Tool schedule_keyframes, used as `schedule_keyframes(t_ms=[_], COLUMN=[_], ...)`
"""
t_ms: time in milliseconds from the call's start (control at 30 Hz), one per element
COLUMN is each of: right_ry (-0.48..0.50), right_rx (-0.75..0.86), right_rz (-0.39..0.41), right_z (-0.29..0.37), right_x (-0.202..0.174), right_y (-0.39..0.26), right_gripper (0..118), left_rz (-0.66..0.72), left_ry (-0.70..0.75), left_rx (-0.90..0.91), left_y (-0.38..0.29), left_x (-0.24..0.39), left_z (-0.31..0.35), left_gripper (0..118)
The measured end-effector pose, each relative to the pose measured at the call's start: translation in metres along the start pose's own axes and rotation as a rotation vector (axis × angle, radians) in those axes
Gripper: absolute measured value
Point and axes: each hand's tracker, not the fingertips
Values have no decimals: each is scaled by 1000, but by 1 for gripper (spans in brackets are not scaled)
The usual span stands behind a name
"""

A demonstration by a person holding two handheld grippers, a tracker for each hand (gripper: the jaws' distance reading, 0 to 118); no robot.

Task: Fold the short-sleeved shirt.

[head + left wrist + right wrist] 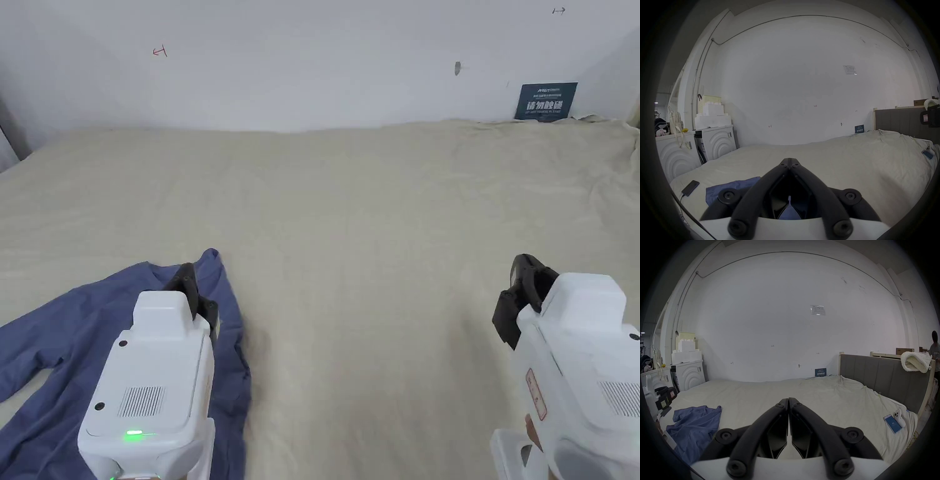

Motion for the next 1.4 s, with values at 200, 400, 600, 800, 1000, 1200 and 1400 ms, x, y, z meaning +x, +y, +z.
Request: schedule_keyframes(t_ms=[200,400,600,800,1000,1200,1400], right_ry=[5,5,6,6,8,8,10], right_rx=[1,1,6,7,7,7,8], right_rz=[5,6,7,6,9,9,8], right_z=[2,2,3,4,4,4,4], right_x=[-2,-2,-2,-2,-2,-1,-2], right_y=[2,2,4,6,6,6,7], right_gripper=[1,1,1,1,1,1,1], left_rz=[26,46,60,56,59,63,56], left_ry=[-3,-5,-5,-11,-10,-10,-12], left_rx=[-2,-2,-2,0,0,-3,2], left_y=[0,0,1,2,1,1,2], left_x=[-3,-4,-5,-5,-5,-5,-5], left_z=[0,0,0,0,0,0,0], left_gripper=[0,0,0,0,0,0,0])
